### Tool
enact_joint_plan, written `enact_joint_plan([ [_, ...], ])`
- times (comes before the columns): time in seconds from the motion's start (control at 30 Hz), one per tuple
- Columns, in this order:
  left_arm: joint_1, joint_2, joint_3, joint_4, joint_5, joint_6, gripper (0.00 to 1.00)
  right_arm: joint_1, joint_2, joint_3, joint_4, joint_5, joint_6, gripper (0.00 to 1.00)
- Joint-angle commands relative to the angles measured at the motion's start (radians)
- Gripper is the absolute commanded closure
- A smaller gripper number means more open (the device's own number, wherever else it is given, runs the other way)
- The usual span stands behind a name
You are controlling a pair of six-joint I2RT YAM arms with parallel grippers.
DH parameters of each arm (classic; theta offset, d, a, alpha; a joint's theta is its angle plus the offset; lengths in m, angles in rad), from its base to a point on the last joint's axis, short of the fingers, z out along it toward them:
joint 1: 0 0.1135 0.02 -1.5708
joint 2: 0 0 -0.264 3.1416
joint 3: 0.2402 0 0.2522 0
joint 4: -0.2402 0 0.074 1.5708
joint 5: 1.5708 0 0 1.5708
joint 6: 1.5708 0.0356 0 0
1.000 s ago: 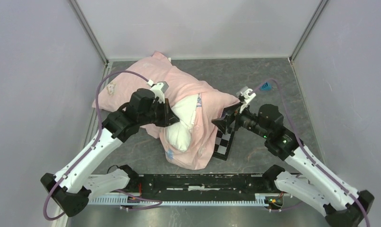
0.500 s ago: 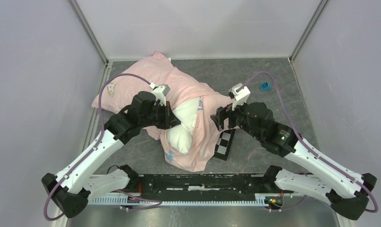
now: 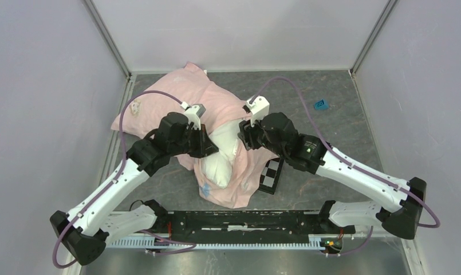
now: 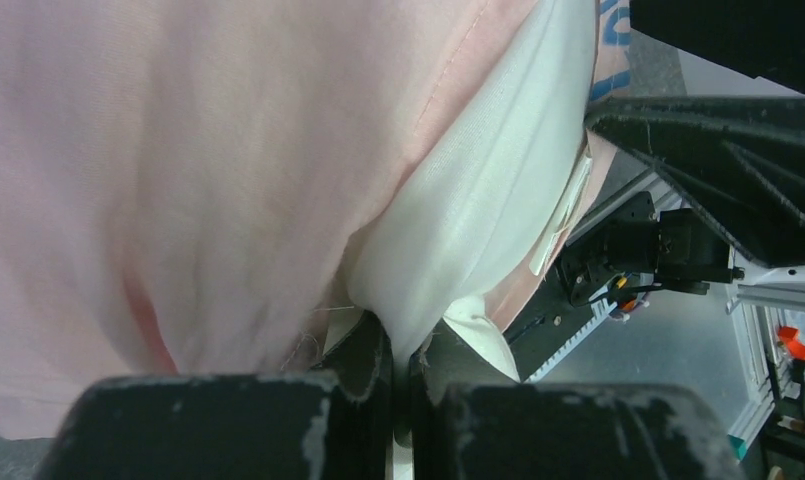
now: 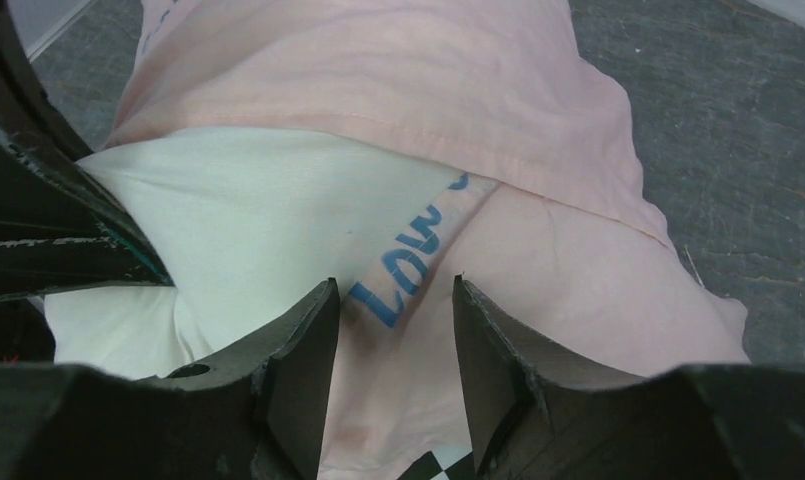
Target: Remove the pillowcase from the pillow
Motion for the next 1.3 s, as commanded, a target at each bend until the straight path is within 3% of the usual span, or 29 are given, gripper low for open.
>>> enact_joint_plan([
  [0.0,0.002,-0.049,0.006,0.079,-0.038,-0.007,0.98,0.002,-0.043,-0.024,0.043,0.093,0.010,0.49],
  [0.2,0.003,-0.042,0.011,0.077,-0.045,-0.007,0.98,0.002,-0.041,-0.072,0.043,0.076,0.017,0.50],
  [0.23,0.003,-0.041,0.011,0.077,-0.049,-0.007,0.98,0.001,-0.041,-0.077,0.047,0.073,0.018,0.56],
  [0.3,0.002,-0.044,0.009,0.075,-0.070,-0.011,0.98,-0.001,-0.043,-0.083,0.031,0.102,0.019,0.80],
  [0.37,0.003,-0.046,0.019,0.050,-0.107,-0.013,0.98,0.000,-0.060,-0.095,0.002,0.164,0.024,0.97],
  [0.4,0.003,-0.047,0.029,0.027,-0.130,-0.011,0.98,-0.003,-0.077,-0.109,-0.016,0.206,0.025,1.00],
  [0.57,0.003,-0.070,0.078,-0.080,-0.299,-0.002,0.98,-0.084,-0.169,-0.240,-0.088,0.340,0.003,1.00],
  [0.77,0.006,-0.084,0.115,-0.174,-0.404,0.022,0.98,-0.324,-0.260,-0.482,-0.032,0.245,-0.038,1.00],
  [0.93,0.006,-0.107,0.133,-0.188,-0.408,0.026,0.98,-0.416,-0.267,-0.566,0.024,0.208,-0.037,1.00],
  [1.03,0.005,-0.109,0.138,-0.177,-0.327,0.052,0.98,-0.419,-0.294,-0.567,0.069,0.113,-0.043,1.00],
  [1.13,0.005,-0.079,0.140,-0.170,-0.147,0.106,0.95,-0.419,-0.351,-0.586,0.163,-0.053,-0.061,1.00],
  [1.27,0.001,-0.047,0.195,-0.201,-0.004,0.159,0.72,-0.419,-0.399,-0.619,0.305,-0.265,-0.065,1.00],
])
